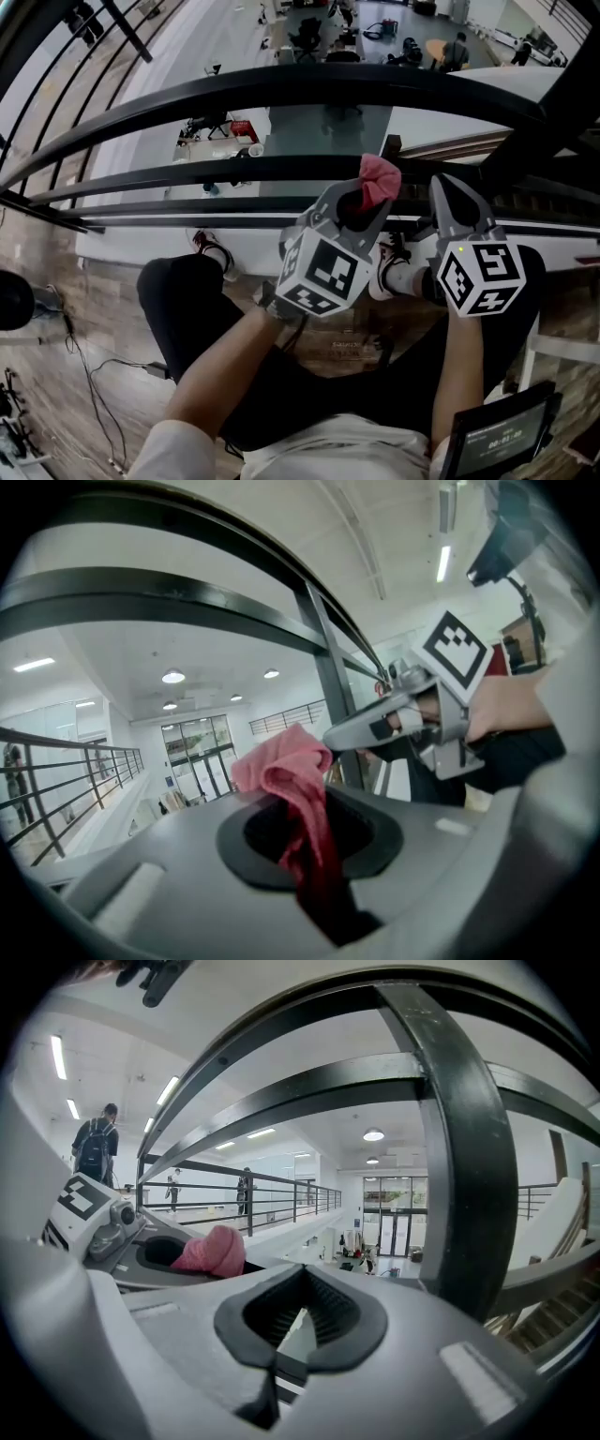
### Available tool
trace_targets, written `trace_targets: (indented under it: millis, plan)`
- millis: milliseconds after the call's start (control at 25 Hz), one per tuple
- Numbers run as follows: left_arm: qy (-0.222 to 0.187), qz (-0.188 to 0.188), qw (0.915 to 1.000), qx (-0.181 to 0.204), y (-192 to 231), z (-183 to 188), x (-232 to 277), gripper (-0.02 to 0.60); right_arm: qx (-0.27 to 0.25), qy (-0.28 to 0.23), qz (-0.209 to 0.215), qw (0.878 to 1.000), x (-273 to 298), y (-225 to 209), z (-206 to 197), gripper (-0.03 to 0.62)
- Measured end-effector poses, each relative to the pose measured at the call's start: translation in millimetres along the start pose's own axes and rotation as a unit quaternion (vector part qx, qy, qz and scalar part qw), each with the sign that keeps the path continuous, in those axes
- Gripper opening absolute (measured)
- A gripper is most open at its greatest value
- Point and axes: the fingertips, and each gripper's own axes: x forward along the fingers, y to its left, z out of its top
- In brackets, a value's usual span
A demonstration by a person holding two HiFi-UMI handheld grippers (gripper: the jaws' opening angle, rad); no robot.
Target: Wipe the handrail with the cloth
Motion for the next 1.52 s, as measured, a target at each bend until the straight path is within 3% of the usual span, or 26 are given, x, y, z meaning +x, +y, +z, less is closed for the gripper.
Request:
trace_targets:
  millis: [440, 1040, 1280, 1520]
  plan:
    - [-0.011, -0.034, 0.9992, 0.019, -31.1, 15.6, 33.2, 0.066, 0.017, 0.005, -0.036, 0.999, -17.8, -37.7, -14.4, 0.002]
    - [-0.043, -0.06, 0.9967, 0.031, -60.0, 45.4, 77.4, 0.065, 0.038, -0.007, -0.048, 0.998, -32.2, -74.0, -8.4, 0.002]
    - [-0.064, -0.059, 0.9958, 0.03, -69.6, 46.7, 71.4, 0.065, 0.047, -0.027, -0.057, 0.997, -41.9, -62.1, -11.9, 0.002]
    - [-0.08, -0.049, 0.9951, 0.033, -57.4, 70.8, 72.0, 0.064, 0.058, -0.034, -0.073, 0.995, -43.9, -68.5, -9.1, 0.002]
